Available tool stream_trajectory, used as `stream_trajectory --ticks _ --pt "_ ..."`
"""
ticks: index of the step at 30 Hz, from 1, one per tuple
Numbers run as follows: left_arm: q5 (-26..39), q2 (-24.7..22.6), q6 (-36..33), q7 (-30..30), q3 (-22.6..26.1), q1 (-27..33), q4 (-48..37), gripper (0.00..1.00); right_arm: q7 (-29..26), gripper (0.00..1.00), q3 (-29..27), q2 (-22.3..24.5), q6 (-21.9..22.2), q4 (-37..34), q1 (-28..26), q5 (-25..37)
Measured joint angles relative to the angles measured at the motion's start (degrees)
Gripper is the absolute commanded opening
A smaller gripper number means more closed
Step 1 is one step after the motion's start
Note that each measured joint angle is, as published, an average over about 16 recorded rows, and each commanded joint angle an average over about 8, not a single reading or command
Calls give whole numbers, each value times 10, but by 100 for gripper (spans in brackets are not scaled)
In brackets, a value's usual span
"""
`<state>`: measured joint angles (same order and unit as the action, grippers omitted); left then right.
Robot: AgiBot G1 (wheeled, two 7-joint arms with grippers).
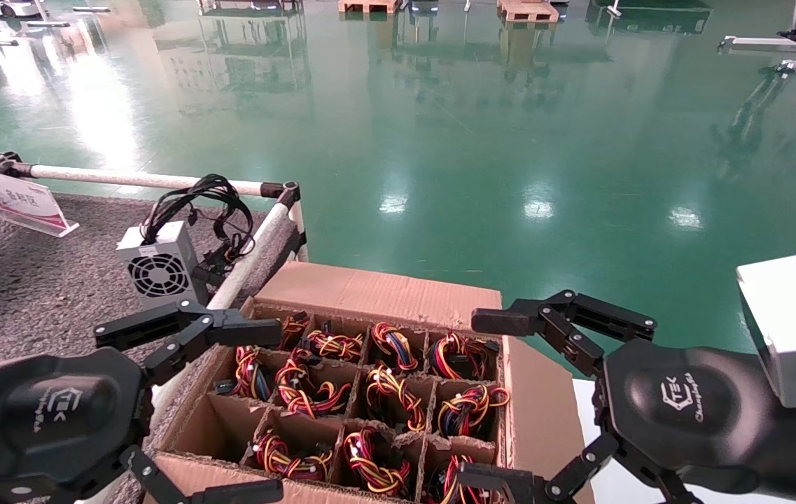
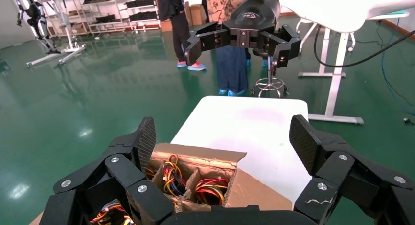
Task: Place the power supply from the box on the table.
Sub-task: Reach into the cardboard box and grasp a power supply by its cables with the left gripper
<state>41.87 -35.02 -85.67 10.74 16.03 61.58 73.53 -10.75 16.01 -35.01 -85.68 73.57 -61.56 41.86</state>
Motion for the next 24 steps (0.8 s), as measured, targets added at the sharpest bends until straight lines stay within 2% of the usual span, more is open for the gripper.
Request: stream_trajectory --ticks 18,19,24 --pt "0 0 0 0 0 0 0 100 0 98 0 0 0 0 0 0" --pt "0 0 0 0 0 0 0 100 0 91 0 0 0 0 0 0" --pt "0 0 0 0 0 0 0 100 0 28 0 0 0 0 0 0"
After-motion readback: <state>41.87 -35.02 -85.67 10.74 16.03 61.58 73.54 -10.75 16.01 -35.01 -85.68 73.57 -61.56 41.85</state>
